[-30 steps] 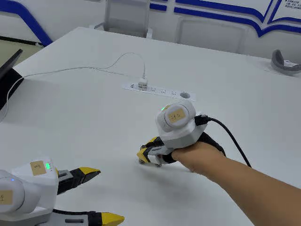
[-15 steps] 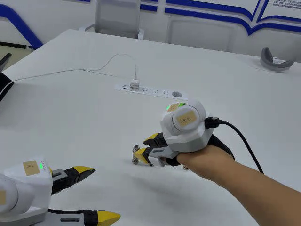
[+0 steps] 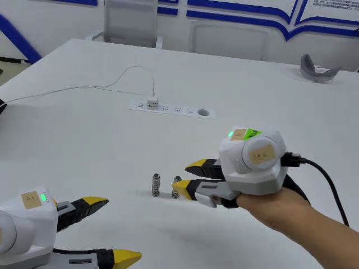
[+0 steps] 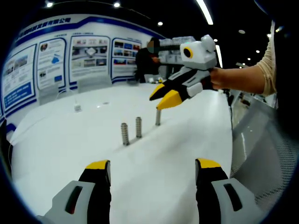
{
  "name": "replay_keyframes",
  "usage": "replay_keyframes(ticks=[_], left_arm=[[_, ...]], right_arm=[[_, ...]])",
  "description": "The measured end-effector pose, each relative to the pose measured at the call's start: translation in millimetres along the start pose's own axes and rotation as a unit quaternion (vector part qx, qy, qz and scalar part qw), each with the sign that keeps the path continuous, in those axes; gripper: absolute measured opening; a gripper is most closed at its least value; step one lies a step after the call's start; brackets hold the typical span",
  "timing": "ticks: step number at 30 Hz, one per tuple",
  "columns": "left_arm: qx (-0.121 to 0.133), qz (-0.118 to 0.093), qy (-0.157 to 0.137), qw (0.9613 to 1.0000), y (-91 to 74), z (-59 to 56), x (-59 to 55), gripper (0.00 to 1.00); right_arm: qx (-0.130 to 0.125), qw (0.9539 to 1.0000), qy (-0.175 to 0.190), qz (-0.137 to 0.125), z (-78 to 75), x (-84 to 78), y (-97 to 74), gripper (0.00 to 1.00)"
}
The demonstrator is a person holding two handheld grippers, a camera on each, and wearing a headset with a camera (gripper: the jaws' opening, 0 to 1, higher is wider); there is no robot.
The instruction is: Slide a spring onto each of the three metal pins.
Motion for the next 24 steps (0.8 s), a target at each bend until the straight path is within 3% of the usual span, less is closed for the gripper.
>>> replay_keyframes(ticks=[16,24], left_arm=[[0.003,-0.001,0.001,1.0000,1.7,-1.0,5.4,0.78],[0.008,0.003,0.000,1.0000,0.1,2.5,3.2,0.78]], right_arm=[[-0.051,0.9980,0.030,-0.022,-26.0,-36.5,-51.8,0.33],[-0.062,0.9970,0.038,-0.025,-32.9,-55.1,-68.8,0.41]])
Point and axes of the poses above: the centre of the closed fingertips' face, and the gripper's own axes: y roughly forward along the fingers, z roughly to its left, x roughly out of its top, the point moved 3 cm from there along -y, roughly backward along the fingers, and after that the axes turned 6 degrees about -z, right-handed, at the moved point
